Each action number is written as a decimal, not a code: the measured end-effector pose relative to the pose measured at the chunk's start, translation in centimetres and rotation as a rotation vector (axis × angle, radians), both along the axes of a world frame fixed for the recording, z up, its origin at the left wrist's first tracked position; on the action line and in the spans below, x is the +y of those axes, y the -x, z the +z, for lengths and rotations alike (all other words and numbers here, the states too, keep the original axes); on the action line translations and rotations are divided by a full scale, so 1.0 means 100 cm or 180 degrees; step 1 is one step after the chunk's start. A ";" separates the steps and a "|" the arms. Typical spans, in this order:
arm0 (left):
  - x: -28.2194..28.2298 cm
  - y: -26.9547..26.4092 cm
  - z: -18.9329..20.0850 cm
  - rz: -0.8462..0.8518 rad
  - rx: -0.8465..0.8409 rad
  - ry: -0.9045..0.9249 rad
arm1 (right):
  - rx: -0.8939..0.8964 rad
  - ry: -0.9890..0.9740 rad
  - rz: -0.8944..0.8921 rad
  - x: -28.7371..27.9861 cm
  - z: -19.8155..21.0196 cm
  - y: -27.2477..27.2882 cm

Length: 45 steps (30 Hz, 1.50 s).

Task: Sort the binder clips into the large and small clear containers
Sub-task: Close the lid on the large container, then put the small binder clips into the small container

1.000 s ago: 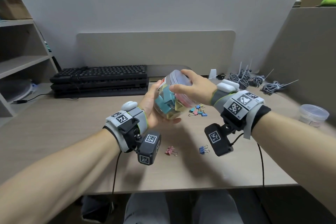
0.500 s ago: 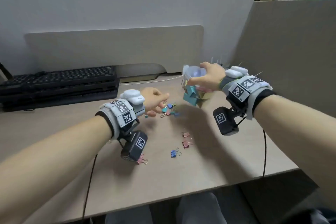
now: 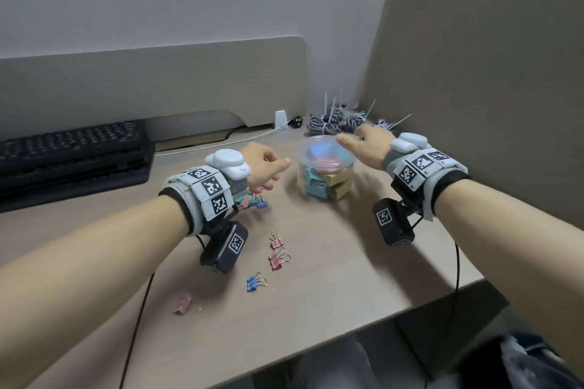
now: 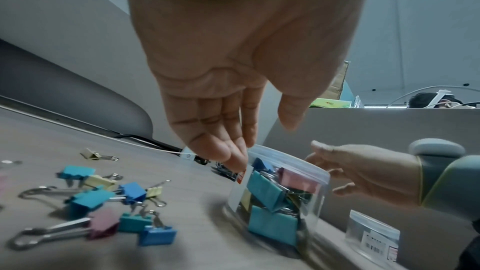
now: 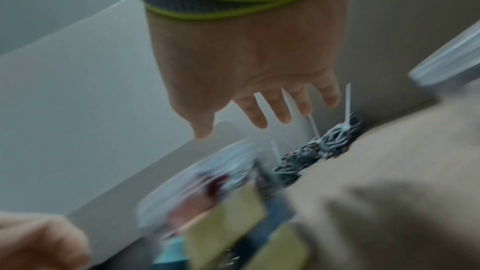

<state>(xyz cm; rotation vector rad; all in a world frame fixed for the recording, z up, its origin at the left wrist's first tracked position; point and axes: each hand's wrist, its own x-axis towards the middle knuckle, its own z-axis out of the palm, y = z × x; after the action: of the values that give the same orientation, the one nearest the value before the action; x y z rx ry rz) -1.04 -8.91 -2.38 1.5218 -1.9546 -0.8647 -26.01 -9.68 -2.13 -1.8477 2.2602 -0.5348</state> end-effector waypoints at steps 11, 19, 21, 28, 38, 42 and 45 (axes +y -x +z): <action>0.017 0.050 -0.002 -0.0352 -0.0438 0.0365 | 0.0767 -0.0791 -0.0531 0.036 -0.027 0.095; 0.039 0.056 0.002 -0.0624 -0.0360 0.0193 | 0.0711 -0.0599 0.0089 0.068 0.013 0.020; 0.051 0.052 0.000 -0.0815 -0.0186 0.0037 | 0.0556 -0.0470 0.0296 0.077 0.021 -0.007; 0.075 0.018 -0.001 -0.0909 0.0230 -0.0201 | 0.0130 0.0032 0.0838 0.087 0.033 -0.078; 0.077 -0.076 -0.011 0.0040 0.0578 -0.0456 | -0.0189 -0.0257 0.1245 0.084 0.025 -0.115; 0.082 -0.100 -0.015 0.0327 0.0665 -0.0388 | 0.0962 -0.0926 0.1093 0.079 -0.017 -0.112; 0.088 -0.106 -0.016 0.0288 0.0741 -0.0527 | 0.1017 -0.0972 0.1010 0.079 -0.034 -0.109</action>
<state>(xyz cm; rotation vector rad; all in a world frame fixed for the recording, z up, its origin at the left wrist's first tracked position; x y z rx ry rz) 9.60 -0.08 -3.93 1.5123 -1.6705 -1.1329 -15.14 -1.77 -5.52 -2.1810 2.0105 0.1578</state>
